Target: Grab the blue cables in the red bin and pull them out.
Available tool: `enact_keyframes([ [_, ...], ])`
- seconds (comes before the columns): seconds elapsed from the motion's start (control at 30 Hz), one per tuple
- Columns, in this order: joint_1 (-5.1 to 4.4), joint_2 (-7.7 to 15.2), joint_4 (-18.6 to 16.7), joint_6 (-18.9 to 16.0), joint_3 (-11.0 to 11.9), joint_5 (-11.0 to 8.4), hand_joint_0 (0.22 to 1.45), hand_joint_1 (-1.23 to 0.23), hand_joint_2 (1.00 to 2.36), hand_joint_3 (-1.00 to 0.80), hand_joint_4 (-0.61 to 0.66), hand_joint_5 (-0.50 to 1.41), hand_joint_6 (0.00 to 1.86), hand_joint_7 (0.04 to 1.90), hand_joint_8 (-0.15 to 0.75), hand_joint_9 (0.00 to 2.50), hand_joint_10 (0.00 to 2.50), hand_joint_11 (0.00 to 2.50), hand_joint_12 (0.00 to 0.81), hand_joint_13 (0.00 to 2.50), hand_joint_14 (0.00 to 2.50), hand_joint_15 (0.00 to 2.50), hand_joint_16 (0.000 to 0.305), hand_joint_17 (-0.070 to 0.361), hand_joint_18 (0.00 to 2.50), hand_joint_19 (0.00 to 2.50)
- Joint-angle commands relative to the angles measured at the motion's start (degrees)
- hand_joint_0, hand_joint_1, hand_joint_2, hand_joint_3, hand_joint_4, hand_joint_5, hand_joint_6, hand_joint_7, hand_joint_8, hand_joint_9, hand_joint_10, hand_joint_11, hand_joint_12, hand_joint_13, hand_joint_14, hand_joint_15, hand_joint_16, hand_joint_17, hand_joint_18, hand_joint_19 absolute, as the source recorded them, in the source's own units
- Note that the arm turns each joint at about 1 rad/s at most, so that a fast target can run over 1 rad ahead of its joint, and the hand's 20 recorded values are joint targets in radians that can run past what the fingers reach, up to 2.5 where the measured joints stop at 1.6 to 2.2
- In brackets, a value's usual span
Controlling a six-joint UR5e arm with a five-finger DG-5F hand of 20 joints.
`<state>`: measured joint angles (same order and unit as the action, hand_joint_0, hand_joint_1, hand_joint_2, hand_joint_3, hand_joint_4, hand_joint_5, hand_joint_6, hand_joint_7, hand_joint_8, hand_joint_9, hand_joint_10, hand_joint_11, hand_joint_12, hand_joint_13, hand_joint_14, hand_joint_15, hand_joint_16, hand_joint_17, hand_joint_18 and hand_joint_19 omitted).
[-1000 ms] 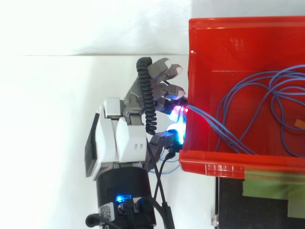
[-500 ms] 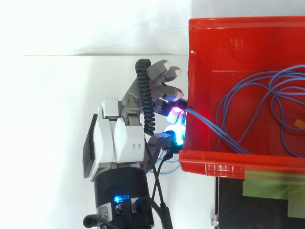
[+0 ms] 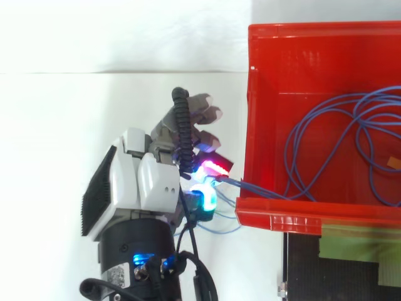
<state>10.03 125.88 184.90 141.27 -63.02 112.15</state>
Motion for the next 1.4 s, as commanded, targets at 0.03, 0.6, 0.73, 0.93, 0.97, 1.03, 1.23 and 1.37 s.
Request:
enact_keyframes([
  [0.03,-0.36,0.1,4.3,-16.5,1.2,0.00,0.87,-0.79,1.00,-1.00,0.00,1.02,0.69,0.82,0.220,1.09,0.03,0.77,0.302,0.81,0.02,0.47,0.038,0.086,0.61,0.45],
  [0.6,-1.59,0.0,8.5,-37.7,1.6,-0.09,0.87,-0.79,1.00,-1.00,0.00,1.02,0.67,0.82,0.220,1.08,0.03,0.77,0.302,0.80,0.02,0.48,0.038,0.086,0.61,0.45],
  [0.73,-1.77,0.0,9.9,-42.7,1.6,-0.09,0.87,-0.79,1.00,-1.00,-0.01,1.03,0.66,0.82,0.224,1.08,0.03,0.77,0.303,0.81,0.02,0.47,0.038,0.086,0.61,0.45],
  [0.93,-2.12,0.0,13.8,-52.4,1.6,-0.26,0.87,-0.79,1.00,-1.00,0.00,1.02,0.66,0.82,0.225,1.08,0.03,0.77,0.301,0.80,0.02,0.47,0.038,0.086,0.61,0.45],
  [0.97,-2.21,0.0,14.3,-54.0,1.6,-0.26,0.87,-0.79,1.00,-1.00,0.00,1.02,0.66,0.82,0.218,1.08,0.03,0.77,0.303,0.80,0.02,0.48,0.038,0.086,0.61,0.45],
  [1.03,-2.29,0.0,15.1,-56.4,1.6,-0.26,0.87,-0.79,1.00,-1.00,0.00,1.02,0.66,0.83,0.223,1.08,0.03,0.77,0.302,0.80,0.02,0.48,0.038,0.086,0.61,0.45],
  [1.23,-2.47,0.0,16.7,-67.5,1.6,-0.09,0.87,-0.79,1.00,-1.00,-0.01,1.03,0.66,0.83,0.226,1.08,0.03,0.77,0.303,0.80,0.02,0.47,0.038,0.086,0.61,0.45],
  [1.37,-2.82,0.0,20.2,-76.4,1.6,0.00,0.87,-0.79,1.00,-1.00,-0.01,1.03,0.65,0.83,0.217,1.08,0.03,0.77,0.303,0.80,0.02,0.47,0.038,0.086,0.61,0.45],
])
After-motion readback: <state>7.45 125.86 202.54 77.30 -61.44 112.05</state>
